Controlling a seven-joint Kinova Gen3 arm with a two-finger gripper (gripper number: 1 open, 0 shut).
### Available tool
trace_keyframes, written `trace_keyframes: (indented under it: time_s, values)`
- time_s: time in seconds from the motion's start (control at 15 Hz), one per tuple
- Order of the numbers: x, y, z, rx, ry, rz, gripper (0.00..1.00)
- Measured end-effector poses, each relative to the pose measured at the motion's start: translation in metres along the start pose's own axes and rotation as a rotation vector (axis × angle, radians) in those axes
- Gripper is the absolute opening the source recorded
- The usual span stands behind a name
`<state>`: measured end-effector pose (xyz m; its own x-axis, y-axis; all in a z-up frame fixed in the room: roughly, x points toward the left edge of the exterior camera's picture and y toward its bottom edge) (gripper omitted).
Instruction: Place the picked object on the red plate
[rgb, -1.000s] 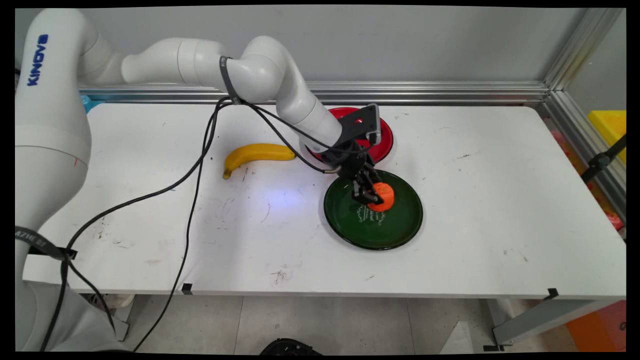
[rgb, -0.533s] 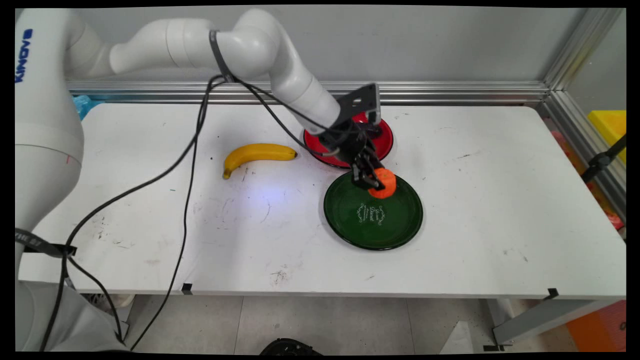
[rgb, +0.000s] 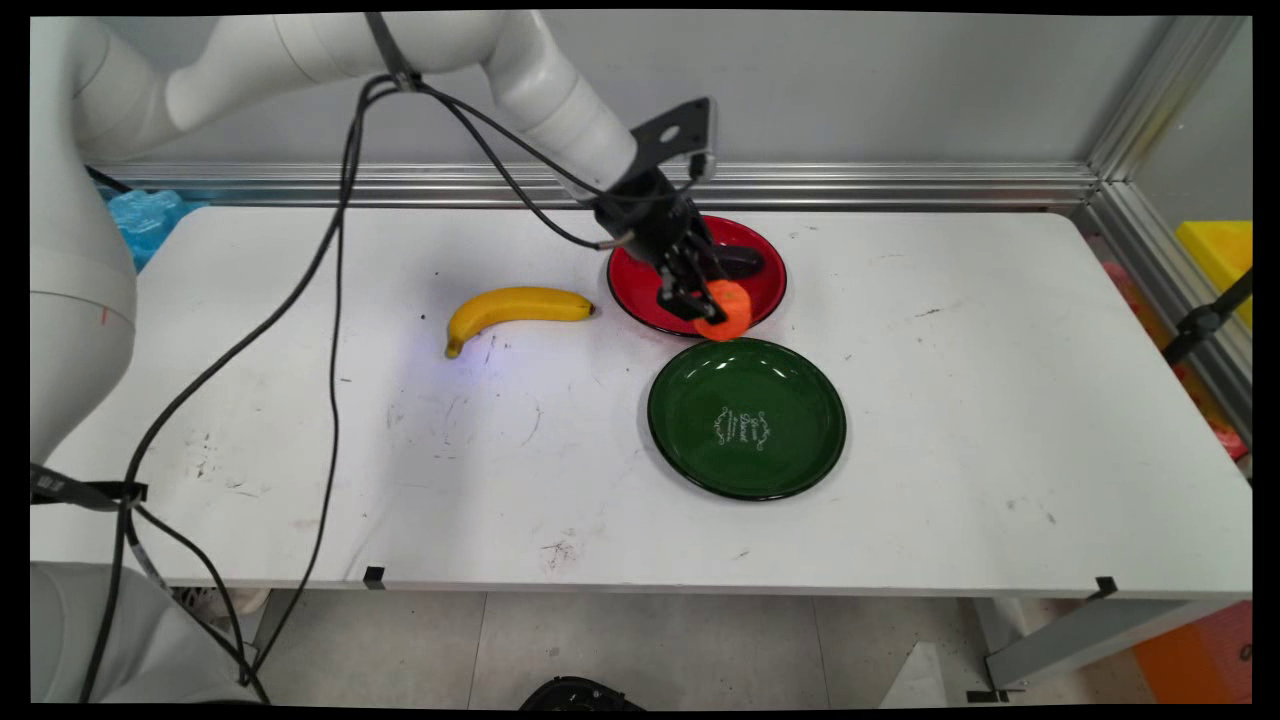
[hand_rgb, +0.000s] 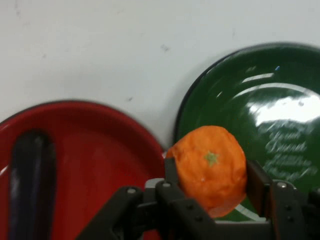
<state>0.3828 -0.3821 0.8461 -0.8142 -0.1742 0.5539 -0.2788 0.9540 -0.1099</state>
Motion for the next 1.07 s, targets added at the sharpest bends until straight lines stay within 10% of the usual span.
trace_keyframes:
  time_s: [1.07]
  values:
    - [-0.06,-0.051,0.022,0.072,-0.031,0.05,0.0]
